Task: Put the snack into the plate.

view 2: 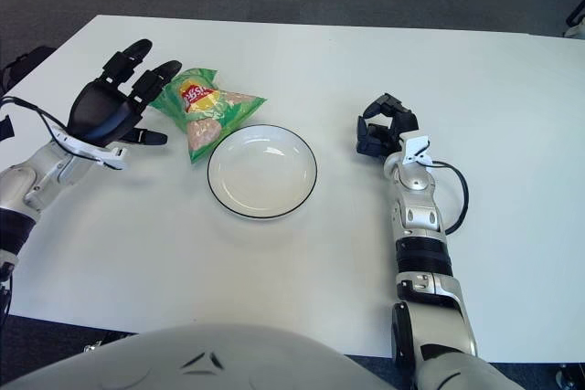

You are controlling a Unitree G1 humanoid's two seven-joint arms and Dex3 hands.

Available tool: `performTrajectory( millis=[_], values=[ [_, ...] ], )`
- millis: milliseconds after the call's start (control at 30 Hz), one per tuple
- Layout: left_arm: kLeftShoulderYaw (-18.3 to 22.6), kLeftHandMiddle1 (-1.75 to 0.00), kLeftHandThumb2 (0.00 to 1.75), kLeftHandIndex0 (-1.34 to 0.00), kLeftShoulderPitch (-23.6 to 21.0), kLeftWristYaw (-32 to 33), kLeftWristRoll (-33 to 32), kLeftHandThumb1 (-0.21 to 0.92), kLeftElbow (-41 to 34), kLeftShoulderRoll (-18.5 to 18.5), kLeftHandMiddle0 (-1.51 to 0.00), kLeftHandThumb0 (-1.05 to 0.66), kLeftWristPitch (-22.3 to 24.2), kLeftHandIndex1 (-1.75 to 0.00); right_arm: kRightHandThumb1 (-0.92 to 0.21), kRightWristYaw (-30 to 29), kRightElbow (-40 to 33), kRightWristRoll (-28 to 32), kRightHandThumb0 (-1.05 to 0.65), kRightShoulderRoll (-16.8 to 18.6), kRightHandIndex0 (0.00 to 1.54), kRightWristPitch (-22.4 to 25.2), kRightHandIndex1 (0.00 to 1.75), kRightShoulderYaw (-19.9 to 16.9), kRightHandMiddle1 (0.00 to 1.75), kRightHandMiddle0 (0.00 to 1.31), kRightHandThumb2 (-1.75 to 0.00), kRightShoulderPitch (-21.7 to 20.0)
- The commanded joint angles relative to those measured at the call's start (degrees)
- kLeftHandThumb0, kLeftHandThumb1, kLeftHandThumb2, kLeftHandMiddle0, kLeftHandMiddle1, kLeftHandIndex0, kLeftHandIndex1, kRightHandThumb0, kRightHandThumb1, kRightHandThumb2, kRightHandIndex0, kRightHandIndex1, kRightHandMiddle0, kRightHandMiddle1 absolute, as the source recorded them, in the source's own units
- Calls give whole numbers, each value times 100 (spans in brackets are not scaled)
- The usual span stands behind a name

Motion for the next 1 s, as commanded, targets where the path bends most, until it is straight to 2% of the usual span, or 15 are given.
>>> performTrajectory(
  millis=[0, 167, 500, 967],
  values=[
    [-149, 0, 42, 0, -333, -224, -53, 85, 146, 134, 0, -96, -133, 0, -29, 39, 247, -92, -49, 148, 131, 401, 175, 136, 175, 63, -135, 321],
    [-233, 0, 36, 0, -661, -601, -401, 91, 414, 185, 0, -99, -561, 0, -29, 42, 212, -92, -49, 147, 131, 439, 175, 148, 175, 63, -135, 330],
    [-381, 0, 40, -1, -1288, -1295, -878, 92, 906, 218, 0, -104, -1338, -2, -30, 32, 223, -89, -49, 161, 131, 408, 175, 152, 175, 63, -134, 334],
    [-563, 0, 34, 0, -2000, -2233, -1446, 92, 1337, -78, 0, -105, -1875, -2, -30, 5, 198, -133, -49, 146, 131, 420, 175, 199, 175, 63, -134, 327]
  ],
)
